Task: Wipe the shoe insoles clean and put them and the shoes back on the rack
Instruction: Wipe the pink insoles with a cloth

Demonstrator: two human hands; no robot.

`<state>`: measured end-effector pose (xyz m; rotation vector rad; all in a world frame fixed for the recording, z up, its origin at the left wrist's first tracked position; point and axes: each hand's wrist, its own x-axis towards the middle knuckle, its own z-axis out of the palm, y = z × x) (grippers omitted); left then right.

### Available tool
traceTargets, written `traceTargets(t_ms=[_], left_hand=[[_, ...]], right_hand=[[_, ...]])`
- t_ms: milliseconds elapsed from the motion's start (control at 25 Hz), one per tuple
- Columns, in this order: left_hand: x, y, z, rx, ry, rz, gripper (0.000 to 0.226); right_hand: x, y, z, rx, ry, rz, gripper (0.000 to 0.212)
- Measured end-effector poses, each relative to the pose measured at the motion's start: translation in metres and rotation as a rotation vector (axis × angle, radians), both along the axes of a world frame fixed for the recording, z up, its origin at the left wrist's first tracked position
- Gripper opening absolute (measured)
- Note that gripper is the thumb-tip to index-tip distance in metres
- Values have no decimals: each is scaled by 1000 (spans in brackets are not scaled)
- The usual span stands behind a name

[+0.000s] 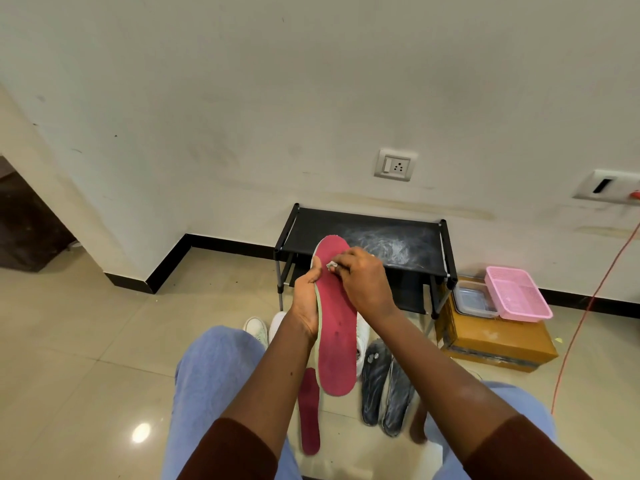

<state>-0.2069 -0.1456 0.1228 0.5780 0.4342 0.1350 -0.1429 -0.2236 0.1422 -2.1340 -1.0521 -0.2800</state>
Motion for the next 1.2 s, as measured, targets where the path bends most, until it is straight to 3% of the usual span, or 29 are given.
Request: traceTargets(t_ms=[120, 240, 480, 880, 1200], left_hand=[[0, -6, 3, 31, 18, -27, 45], [1, -8, 2, 78, 52, -13, 43], [3, 0, -3, 114, 59, 40, 51], [6, 16, -12, 59, 45, 106, 56], [1, 5, -6, 86, 67, 74, 46]], right_hand=[[15, 6, 10, 19, -65, -124, 12], [30, 8, 19, 14, 41, -191, 19], [24, 0, 7, -170, 113, -74, 21], [0, -10, -1, -216, 349, -107, 14], [10, 9, 12, -122, 103, -159, 23]])
